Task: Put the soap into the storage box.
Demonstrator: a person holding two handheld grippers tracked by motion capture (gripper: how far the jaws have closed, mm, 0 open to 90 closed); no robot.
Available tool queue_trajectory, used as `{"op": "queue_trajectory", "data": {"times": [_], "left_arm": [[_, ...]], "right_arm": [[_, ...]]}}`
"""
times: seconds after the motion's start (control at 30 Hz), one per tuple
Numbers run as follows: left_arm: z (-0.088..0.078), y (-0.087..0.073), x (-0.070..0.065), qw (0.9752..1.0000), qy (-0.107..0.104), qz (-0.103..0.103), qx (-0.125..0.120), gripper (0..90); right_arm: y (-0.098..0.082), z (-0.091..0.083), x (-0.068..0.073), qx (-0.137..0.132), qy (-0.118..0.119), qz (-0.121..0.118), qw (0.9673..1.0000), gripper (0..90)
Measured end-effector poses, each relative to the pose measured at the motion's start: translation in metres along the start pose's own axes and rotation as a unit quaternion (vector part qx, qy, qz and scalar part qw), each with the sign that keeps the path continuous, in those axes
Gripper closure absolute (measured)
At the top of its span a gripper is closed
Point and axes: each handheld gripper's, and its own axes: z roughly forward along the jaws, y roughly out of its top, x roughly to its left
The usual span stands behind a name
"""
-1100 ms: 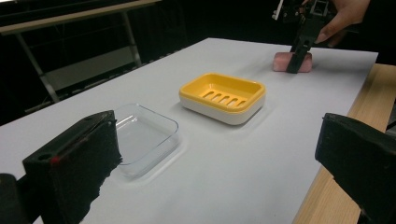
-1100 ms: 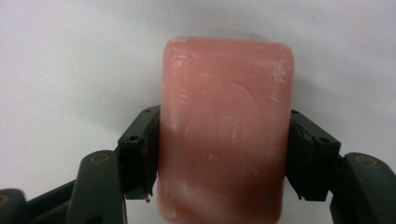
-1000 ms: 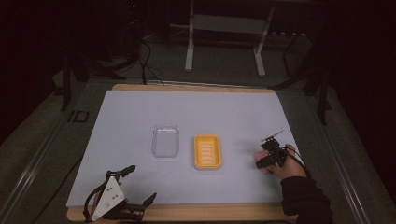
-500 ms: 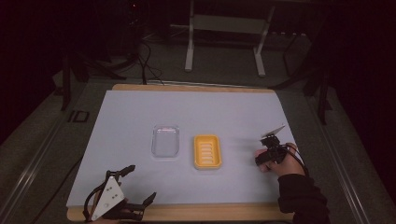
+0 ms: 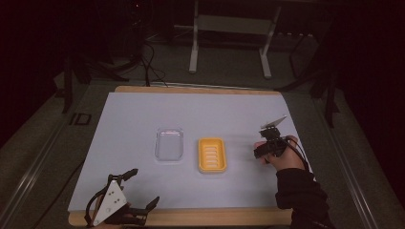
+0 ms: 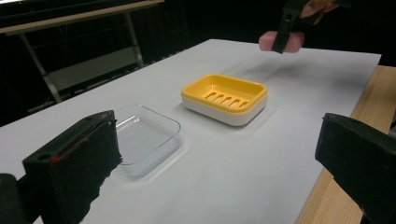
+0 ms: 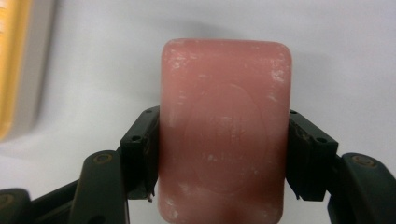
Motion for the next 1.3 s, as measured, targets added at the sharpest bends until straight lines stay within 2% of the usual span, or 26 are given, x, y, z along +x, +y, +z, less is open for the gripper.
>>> {"op": "queue_trajectory", "data": {"times": [0.13,0.23,0.33,0.53,0.67,0.97,1.07,1.3], "left_arm": [[0.0,0.0,0.0,1.0,0.001,0.0,0.0,0.3],[0.0,0.0,0.0,1.0,0.001,0.0,0.0,0.3],[0.0,0.0,0.0,1.0,0.001,0.0,0.0,0.3],[0.0,0.0,0.0,1.0,0.002,0.002,0.001,0.3],[0.0,0.0,-0.001,1.0,0.002,0.006,0.003,0.3],[-0.001,0.0,-0.001,1.0,0.004,0.006,0.002,0.3],[-0.001,0.0,-0.002,1.0,0.003,0.005,0.002,0.3],[-0.002,0.0,-0.002,1.0,0.003,0.003,-0.002,0.3]], "right_arm": [[0.005,-0.009,0.007,-0.01,0.002,0.005,0.9999,37.3],[0.009,-0.011,0.015,-0.017,-0.01,0.002,0.9998,37.3],[0.013,-0.012,0.024,-0.02,-0.011,0.0,0.9997,37.3],[0.018,-0.014,0.038,-0.025,-0.004,0.004,0.9997,37.3],[0.021,-0.014,0.052,-0.036,-0.018,-0.004,0.9992,37.4],[0.028,-0.015,0.08,-0.031,0.013,-0.008,0.9994,37.4],[0.029,-0.014,0.091,-0.028,0.015,-0.019,0.9993,37.4],[0.032,-0.014,0.118,-0.038,0.028,-0.024,0.9986,37.3]]}}
